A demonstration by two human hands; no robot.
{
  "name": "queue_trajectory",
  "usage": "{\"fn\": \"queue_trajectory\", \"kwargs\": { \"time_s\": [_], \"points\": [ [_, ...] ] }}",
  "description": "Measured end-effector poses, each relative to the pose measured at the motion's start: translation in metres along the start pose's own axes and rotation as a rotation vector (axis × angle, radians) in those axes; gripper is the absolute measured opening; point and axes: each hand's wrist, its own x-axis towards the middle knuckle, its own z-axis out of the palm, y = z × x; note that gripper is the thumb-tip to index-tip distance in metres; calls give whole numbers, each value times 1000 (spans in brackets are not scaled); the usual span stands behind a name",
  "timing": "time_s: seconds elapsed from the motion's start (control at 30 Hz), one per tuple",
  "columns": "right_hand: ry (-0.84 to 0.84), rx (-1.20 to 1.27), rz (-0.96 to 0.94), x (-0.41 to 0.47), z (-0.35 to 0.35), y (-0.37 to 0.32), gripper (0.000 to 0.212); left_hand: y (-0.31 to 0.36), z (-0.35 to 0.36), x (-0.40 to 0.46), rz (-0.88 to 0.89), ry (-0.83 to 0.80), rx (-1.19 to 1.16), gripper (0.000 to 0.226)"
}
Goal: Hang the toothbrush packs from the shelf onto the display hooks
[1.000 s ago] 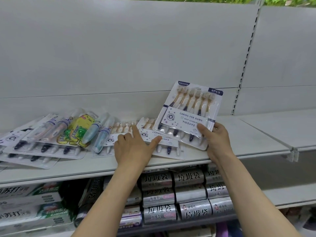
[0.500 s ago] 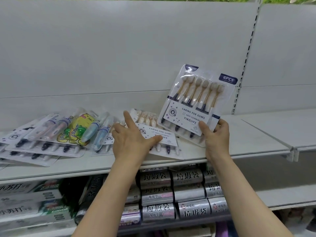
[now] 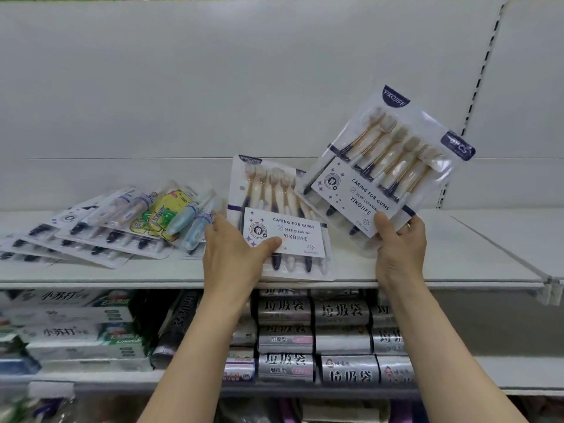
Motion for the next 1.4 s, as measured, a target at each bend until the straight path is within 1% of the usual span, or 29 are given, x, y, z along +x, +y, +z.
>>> {"fn": "queue_trajectory", "kwargs": {
  "time_s": [0.07,0.1,0.23,0.33,0.47,0.53,0.63,0.73,0.77,0.83,0.9,1.07,1.13,1.17,1.27,1.3,1.4],
  "points": [
    [-28,67,30,1,-2,0,45,-3,-4,-7,-32,16,-66,76],
    [-47,99,48,1,-3,-1,45,-4,-7,-11,-46,22,-98,70],
    [-156,143,67,-10,-1,-6,43,-16,-21,-23,-97,12,-150,63],
    [-185,145,68,-20,4,-8,34,-37,-37,-29,-137,7,-268,58],
    [-215,93,10,-51,29,-17,19,-64,-75,-38,-140,74,-451,43],
    [-231,78,-11,-77,51,-21,19,-80,-104,-44,-129,118,-494,37],
    [-262,62,-32,-128,89,-23,31,-113,-158,-54,-102,158,-521,31],
    [-270,50,-34,-184,130,-8,34,-158,-224,-70,-69,200,-519,32],
    [-273,56,-20,-203,144,0,32,-174,-250,-76,-61,212,-525,31],
    [-296,53,7,-245,177,20,21,-212,-302,-89,-67,242,-548,31],
    [-329,36,30,-290,213,39,18,-247,-352,-101,-80,278,-569,33],
    [-501,20,75,-403,301,84,25,-318,-471,-129,-119,392,-568,33],
    [-560,16,123,-445,334,98,27,-342,-513,-138,-160,461,-562,25],
    [-587,10,150,-465,350,105,31,-354,-532,-141,-177,496,-562,20],
    [-663,-27,185,-516,404,127,59,-393,-584,-143,-205,592,-577,19],
    [-693,-34,189,-532,423,137,61,-406,-601,-142,-209,615,-583,19],
    [-784,-23,220,-586,488,170,51,-456,-653,-136,-213,681,-598,20]
  ]
}}
